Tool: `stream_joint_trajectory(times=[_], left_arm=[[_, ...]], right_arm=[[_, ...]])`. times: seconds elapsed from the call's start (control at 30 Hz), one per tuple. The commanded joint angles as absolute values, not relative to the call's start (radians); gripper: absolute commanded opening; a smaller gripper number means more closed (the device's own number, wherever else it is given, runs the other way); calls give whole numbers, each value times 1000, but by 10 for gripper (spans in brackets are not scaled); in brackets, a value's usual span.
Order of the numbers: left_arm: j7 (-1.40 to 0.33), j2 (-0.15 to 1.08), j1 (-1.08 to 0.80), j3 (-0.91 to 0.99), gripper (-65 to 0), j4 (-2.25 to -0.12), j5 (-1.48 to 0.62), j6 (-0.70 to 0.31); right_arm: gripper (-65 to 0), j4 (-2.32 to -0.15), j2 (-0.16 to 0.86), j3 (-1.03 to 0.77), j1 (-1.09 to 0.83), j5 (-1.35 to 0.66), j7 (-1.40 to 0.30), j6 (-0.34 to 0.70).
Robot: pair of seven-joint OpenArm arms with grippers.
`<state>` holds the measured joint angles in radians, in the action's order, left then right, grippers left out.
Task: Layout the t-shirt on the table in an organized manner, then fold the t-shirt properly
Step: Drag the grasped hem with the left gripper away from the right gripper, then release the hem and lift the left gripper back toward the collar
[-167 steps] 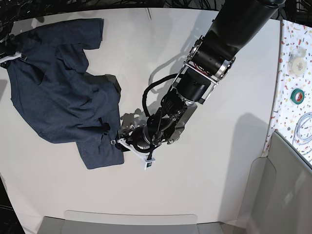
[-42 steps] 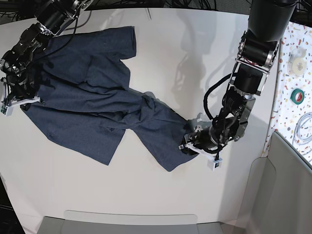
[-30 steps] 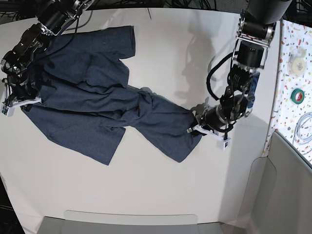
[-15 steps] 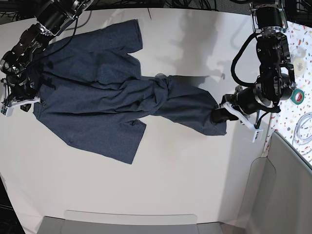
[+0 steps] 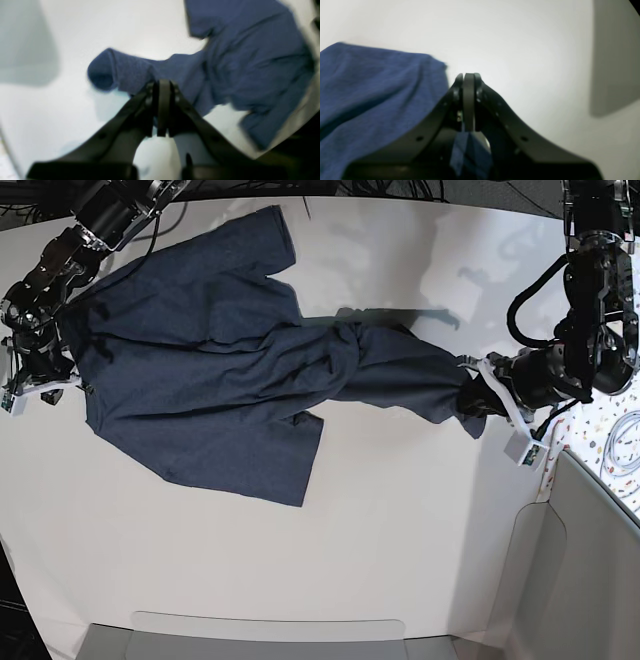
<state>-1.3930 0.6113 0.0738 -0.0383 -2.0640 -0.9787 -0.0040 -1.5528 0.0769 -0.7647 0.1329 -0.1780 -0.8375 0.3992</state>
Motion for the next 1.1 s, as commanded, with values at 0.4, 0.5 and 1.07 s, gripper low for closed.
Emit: stream_joint_trajectory(times=[0.4, 0.5, 1.07], left_arm=[[-1385, 588, 31, -151, -650, -2064, -977, -79], [-1385, 591, 33, -229, -650, -2064, -977, -79], [-1374, 684, -65, -315, -650, -2072, -990, -87]], right_arm=[[-650, -1753, -28, -714, 134, -193, -817, 406], [-650, -1776, -62, -605, 134, -193, -812, 406], [-650, -1514, 71, -453, 104, 108, -809, 398]])
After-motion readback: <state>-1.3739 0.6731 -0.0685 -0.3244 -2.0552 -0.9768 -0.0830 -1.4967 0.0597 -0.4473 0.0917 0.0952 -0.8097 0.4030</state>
